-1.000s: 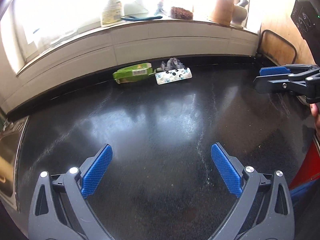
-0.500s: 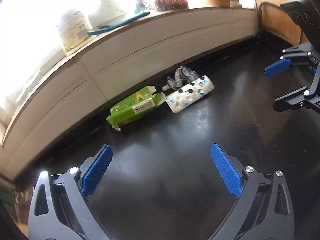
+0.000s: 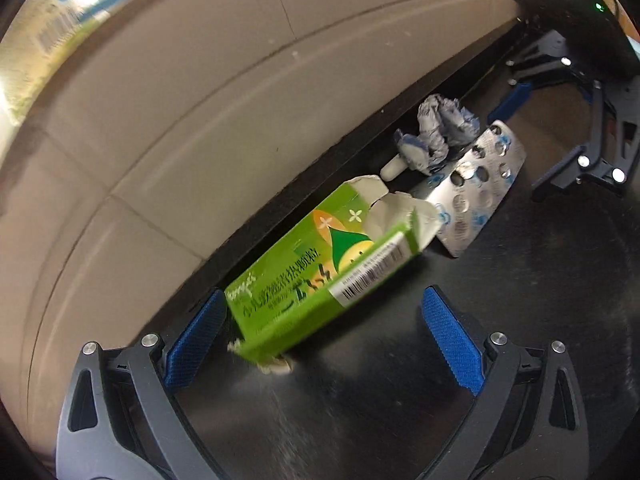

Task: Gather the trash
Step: 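Grasp the green box with left tool while right tool grasps the pill blister pack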

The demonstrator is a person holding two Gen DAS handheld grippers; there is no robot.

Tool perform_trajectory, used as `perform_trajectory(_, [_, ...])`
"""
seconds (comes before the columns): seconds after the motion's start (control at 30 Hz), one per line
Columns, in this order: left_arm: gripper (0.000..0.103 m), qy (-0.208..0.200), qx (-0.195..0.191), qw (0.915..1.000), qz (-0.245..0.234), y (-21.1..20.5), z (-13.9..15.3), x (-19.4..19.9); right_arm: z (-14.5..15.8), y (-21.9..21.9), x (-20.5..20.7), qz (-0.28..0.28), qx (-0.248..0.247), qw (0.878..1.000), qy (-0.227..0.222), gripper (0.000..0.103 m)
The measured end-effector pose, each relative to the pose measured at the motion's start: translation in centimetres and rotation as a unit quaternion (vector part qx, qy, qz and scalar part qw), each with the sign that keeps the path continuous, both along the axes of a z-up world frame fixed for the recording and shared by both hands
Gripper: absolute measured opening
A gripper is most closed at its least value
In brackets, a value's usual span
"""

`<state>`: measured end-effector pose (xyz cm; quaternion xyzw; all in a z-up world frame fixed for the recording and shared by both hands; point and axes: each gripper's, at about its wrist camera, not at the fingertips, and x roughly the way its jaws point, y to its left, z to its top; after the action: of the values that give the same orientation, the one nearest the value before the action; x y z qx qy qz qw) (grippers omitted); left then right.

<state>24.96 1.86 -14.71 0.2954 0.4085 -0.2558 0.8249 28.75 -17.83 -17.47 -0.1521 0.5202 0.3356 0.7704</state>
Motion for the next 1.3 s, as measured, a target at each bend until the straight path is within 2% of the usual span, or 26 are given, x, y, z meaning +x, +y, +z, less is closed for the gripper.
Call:
perform_trajectory(0.07, [0.095,0.004,0.000,0.9999,-0.010,0.0,-0.4,0.3,0.0,0.3,0.3,0.012,-0.002,1.000,-0.007,0.079])
perform_trajectory(0.2, [0.082,0.002,0.008,0.9997,-0.024,-0.6,-0.9,0.2,0.1,1.1,0.4,0.027,0.006,1.000,-0.007,0.061])
perform_trajectory(0.37, [0.069,0.008,-0.001,1.0000,-0.004,-0.7,-0.2,-2.1,0.5,2.3,-2.3,0.055,0.010,0.998,-0.013,0.059])
perform_trajectory(0.47, [0.069,0.030,0.001,0.9995,0.003,-1.2,-0.1,-4.3,0.6,3.1,-4.4,0.079,-0.002,0.997,-0.026,0.059])
perform_trajectory(0.53, [0.069,0.030,0.014,0.9994,-0.003,-1.8,-0.4,-5.7,0.5,3.3,-5.1,0.088,-0.011,0.996,-0.032,0.059])
perform_trajectory(0.67, [0.070,-0.012,0.035,0.9993,-0.007,-3.1,-0.3,-7.1,0.2,3.7,-4.9,0.083,-0.018,0.996,-0.036,0.059])
perform_trajectory(0.8, [0.079,-0.035,0.046,0.9983,-0.008,-3.2,0.6,-6.6,-0.2,4.4,-4.1,0.077,-0.017,0.996,-0.031,0.059])
perform_trajectory(0.87, [0.082,-0.044,0.048,0.9978,-0.016,-3.0,0.9,-5.9,-0.3,4.7,-4.4,0.079,-0.020,0.996,-0.032,0.049])
perform_trajectory(1.1, [0.083,0.015,0.037,0.9977,-0.055,-2.9,-0.1,-2.9,-0.2,5.2,-7.3,0.069,-0.016,0.997,-0.028,0.041])
perform_trajectory(1.17, [0.073,0.035,0.022,0.9978,-0.052,-2.8,-0.2,-2.0,0.0,4.9,-8.2,0.060,-0.016,0.998,-0.026,0.039])
perform_trajectory(1.2, [0.064,0.037,0.021,0.9982,-0.043,-2.4,-0.1,-2.0,-0.1,4.2,-8.4,0.056,-0.015,0.998,-0.025,0.039])
perform_trajectory(1.23, [0.049,0.039,0.012,0.9985,-0.037,-1.4,0.2,-1.9,0.0,3.8,-8.8,0.048,-0.013,0.998,-0.023,0.039])
perform_trajectory(1.3, [0.044,0.059,-0.012,0.9981,-0.013,0.0,0.8,-2.1,0.2,2.9,-9.5,0.031,-0.009,0.999,-0.016,0.039])
